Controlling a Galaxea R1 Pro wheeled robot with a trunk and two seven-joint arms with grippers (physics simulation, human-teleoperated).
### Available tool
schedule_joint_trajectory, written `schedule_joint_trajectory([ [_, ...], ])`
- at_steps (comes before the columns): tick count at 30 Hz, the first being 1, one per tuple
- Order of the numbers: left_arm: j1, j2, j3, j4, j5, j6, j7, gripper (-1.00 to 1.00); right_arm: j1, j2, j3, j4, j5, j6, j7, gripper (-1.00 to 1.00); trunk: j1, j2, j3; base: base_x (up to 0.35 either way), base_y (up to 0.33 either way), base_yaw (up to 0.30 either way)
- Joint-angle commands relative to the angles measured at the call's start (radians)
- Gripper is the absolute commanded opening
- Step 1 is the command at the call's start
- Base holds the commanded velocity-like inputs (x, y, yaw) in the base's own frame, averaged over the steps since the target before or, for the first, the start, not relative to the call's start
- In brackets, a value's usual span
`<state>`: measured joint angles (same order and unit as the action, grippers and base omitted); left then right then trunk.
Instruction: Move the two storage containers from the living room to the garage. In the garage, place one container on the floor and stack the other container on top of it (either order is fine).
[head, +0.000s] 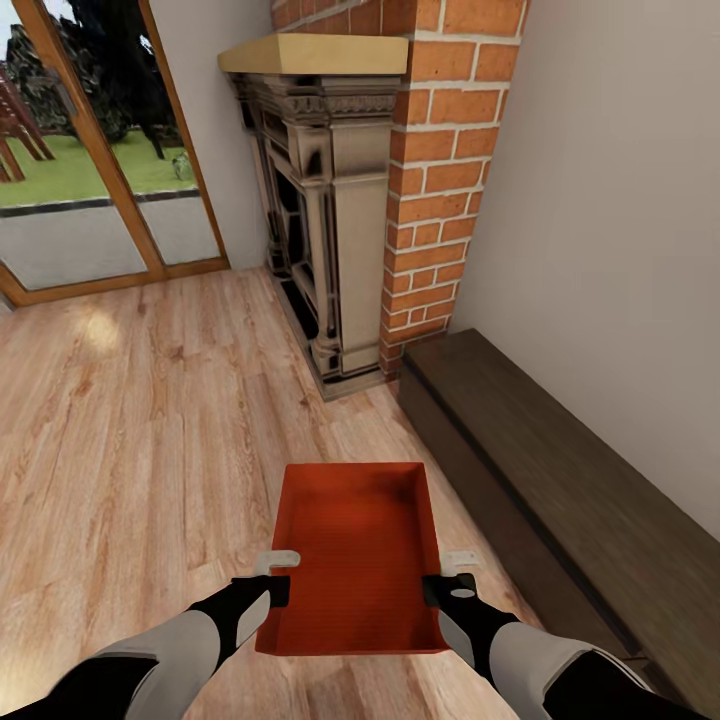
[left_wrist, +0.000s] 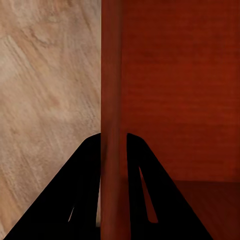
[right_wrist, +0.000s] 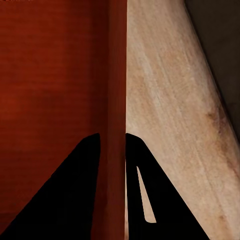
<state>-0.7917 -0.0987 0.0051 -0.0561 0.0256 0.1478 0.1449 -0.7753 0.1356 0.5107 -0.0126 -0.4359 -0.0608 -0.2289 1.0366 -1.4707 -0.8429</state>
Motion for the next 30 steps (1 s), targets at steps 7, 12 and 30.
schedule_joint_trajectory([
  [7,0.0,0.004,-0.014,-0.002,-0.01,0.006,0.01,-1.0,0.0,-0.01,0.005,0.002,-0.014,-0.004,-0.007,-1.0,0.0,0.0,-0.001,0.0,0.0,0.0],
  [12,0.0,0.004,-0.014,-0.002,-0.01,0.006,0.01,-1.0,0.0,-0.01,0.005,0.002,-0.014,-0.004,-0.007,-1.0,0.0,0.0,-0.001,0.0,0.0,0.0],
  [30,0.0,0.001,-0.016,-0.002,-0.014,0.006,0.01,-1.0,-0.001,-0.013,0.005,0.002,-0.015,-0.004,0.002,-1.0,0.0,0.0,-0.001,0.0,0.0,0.0],
])
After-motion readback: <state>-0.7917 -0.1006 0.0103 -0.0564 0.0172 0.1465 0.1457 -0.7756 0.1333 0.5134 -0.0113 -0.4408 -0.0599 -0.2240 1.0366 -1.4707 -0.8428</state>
